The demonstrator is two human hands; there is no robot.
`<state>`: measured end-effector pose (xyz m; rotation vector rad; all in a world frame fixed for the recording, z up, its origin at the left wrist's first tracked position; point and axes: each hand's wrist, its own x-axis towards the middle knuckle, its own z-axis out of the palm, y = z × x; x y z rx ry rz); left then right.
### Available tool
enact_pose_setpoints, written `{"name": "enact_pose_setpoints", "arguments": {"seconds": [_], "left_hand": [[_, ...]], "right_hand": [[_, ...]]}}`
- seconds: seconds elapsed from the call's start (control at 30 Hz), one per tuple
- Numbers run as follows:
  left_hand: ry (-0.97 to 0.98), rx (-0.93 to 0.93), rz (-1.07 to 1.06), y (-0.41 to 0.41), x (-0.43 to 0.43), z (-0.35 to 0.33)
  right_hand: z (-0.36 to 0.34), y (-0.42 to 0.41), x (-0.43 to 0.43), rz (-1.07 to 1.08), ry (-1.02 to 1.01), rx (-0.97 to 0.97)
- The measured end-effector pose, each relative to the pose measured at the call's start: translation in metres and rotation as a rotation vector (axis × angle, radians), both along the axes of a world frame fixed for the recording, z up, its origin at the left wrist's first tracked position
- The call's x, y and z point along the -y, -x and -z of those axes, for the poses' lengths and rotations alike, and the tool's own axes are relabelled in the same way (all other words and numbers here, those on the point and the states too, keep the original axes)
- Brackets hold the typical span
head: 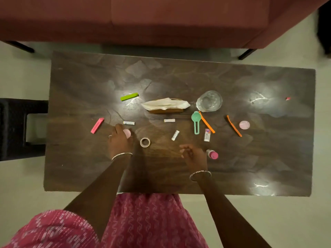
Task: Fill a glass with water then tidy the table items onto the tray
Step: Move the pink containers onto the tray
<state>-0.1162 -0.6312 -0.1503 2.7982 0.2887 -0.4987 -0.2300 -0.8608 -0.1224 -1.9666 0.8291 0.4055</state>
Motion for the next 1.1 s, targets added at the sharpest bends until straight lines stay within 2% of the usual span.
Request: {"name": "enact_pose_setpoints", "arguments": {"seconds": [0.07, 0.2, 0.27, 0.37, 0.53, 0.67, 0.8, 0.93, 1.03, 1.1], "left_hand": [[0.046, 0.01, 0.015, 0.01, 0.021, -0.012], [0.231, 0.018, 0.123, 0.026, 0.064, -0.026], [0.271, 0.001, 0.163, 0.032, 0.084, -0.029], [0.284, 0.002, 0.215, 0.038, 0.106, -0.028], [0.296, 0.033, 0.254, 0.034, 0.122, -0.024], [0.309, 0.05, 0.267, 0.019, 0.127, -0.016], [0.301, 0.064, 0.269, 0.009, 0.131, -0.007], [0.317, 0.042, 0.266, 0.012, 0.128, -0.007], [0.33, 0.05, 0.265, 0.02, 0.119, -0.015], [0.357, 0.054, 0.246, 0.027, 0.112, -0.021]], "right_hand": [[-0.008, -0.003, 0.021, 0.034, 0.056, 0.073], [-0.008, -0.005, 0.086, 0.176, 0.307, 0.165], [0.0, -0.005, 0.123, 0.31, 0.354, 0.131], [0.022, -0.009, 0.171, 0.428, 0.403, -0.021], [0.051, -0.025, 0.212, 0.339, 0.42, -0.159], [0.072, -0.036, 0.228, 0.175, 0.427, -0.216], [0.082, -0.04, 0.24, 0.155, 0.462, -0.222], [0.07, -0.035, 0.226, 0.269, 0.48, -0.153], [0.051, -0.029, 0.196, 0.409, 0.44, -0.028], [0.037, -0.025, 0.168, 0.412, 0.421, 0.038]]}}
